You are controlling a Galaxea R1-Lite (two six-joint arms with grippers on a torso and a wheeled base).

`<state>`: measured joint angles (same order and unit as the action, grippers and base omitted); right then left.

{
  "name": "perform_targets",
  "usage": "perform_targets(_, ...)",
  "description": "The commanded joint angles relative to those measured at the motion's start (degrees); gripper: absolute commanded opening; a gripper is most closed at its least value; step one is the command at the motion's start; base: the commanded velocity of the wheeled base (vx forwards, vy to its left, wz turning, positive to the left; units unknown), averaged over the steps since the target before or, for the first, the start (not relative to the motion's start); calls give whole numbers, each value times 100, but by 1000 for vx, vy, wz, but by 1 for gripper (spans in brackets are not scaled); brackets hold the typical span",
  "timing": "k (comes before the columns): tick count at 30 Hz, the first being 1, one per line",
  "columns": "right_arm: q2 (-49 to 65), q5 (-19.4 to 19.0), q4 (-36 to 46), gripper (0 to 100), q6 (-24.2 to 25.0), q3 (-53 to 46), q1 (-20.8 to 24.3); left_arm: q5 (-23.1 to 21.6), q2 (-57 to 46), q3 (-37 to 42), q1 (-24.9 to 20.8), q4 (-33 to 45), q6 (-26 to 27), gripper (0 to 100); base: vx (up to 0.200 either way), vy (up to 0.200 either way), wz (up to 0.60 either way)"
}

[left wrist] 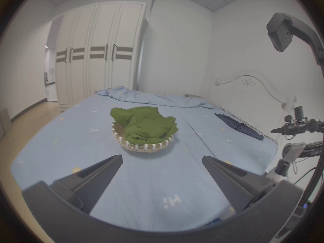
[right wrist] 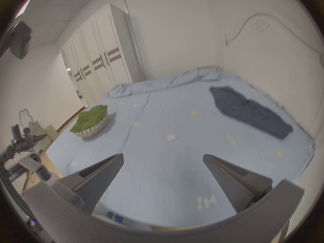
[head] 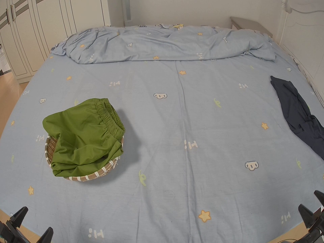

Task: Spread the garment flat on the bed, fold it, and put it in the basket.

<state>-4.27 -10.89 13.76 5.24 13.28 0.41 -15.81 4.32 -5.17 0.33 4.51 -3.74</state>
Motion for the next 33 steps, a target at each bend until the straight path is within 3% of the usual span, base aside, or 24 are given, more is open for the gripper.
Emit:
perform_targets(1,392,807,-1710,100,-304,-1328,-41,1326,-423,367,-33,-425,-4,100,0,0,0)
perform_targets(2,392,869,-1666,100,-287,-1328,-41,1414,-423,385,-33,-442,31,100,0,0,0)
perform_targets(6,392,1818,-1649,100,-173,-1328,-50,1766,-432,517,-24,-433,278,100,0,0,0)
perform_targets(8,383,1932,-1622,100,-164,-1328,-41,1766,-423,517,-24,-433,260,100,0,0,0)
perform_targets(19,383,1915,-1561,100,65,-1328,-41,1695,-423,517,-33,-433,278,100,0,0,0)
perform_targets(24,365,1124,-1324,100,-489,-1328,-41,1695,-423,517,-33,-433,278,100,0,0,0)
perform_targets(33,374,1053,-1332,100,-568,-1328,-50,1695,-423,517,-33,-433,278,100,0,0,0)
